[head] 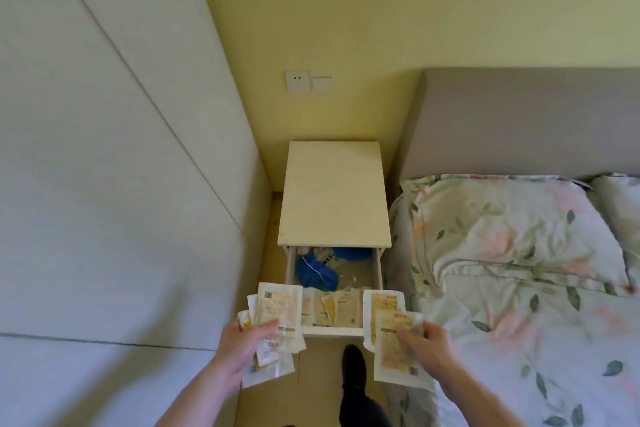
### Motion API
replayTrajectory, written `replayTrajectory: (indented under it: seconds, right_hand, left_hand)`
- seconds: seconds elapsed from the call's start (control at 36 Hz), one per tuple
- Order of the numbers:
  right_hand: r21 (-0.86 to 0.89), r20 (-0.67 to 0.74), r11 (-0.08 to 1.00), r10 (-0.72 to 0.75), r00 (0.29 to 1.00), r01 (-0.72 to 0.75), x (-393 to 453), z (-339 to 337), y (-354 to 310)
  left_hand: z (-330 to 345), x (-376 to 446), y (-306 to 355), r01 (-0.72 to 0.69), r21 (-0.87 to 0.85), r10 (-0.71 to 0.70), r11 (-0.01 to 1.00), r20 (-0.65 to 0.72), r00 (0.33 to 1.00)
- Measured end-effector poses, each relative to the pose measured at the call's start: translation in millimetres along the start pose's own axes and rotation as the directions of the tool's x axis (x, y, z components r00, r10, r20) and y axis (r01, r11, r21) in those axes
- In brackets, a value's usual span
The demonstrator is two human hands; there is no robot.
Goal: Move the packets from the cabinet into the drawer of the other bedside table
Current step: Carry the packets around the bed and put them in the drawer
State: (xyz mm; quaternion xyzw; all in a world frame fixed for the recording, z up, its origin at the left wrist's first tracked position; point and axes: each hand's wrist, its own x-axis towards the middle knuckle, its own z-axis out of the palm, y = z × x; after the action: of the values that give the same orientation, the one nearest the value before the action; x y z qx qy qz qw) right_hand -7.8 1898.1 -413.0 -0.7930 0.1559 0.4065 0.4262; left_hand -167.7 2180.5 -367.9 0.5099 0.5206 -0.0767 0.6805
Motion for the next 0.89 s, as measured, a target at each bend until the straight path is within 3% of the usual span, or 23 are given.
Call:
replayTrajectory:
  seconds: [0.28, 0.53, 0.72, 0.89]
  right_hand:
    - [-0.382, 0.033, 0.921, 0.094, 0.995, -0.075, 159, 38, -39]
    - [-0.469, 0.017, 0.880, 0.091, 0.996, -0.073, 298, 93, -2]
    - [-0.575, -0.034, 0.813, 0.081, 0.996, -0.085, 353, 123, 29]
    - [-0.724, -0.078, 0.687, 0.004, 0.997, -0.059, 366, 140, 41]
  left_hand:
    - [43, 115, 17, 0.152, 0.006, -0.151, 0.988, -0.057, 0.987]
    - [51, 237, -25, 0.212, 0.021, -0.209, 0.977, -0.083, 0.974]
    - [46, 286, -52, 0.231, 0.046, -0.227, 0.972, -0.075, 0.971]
    - [44, 297, -57, 0.224, 0.071, -0.219, 0.972, -0.070, 0.973]
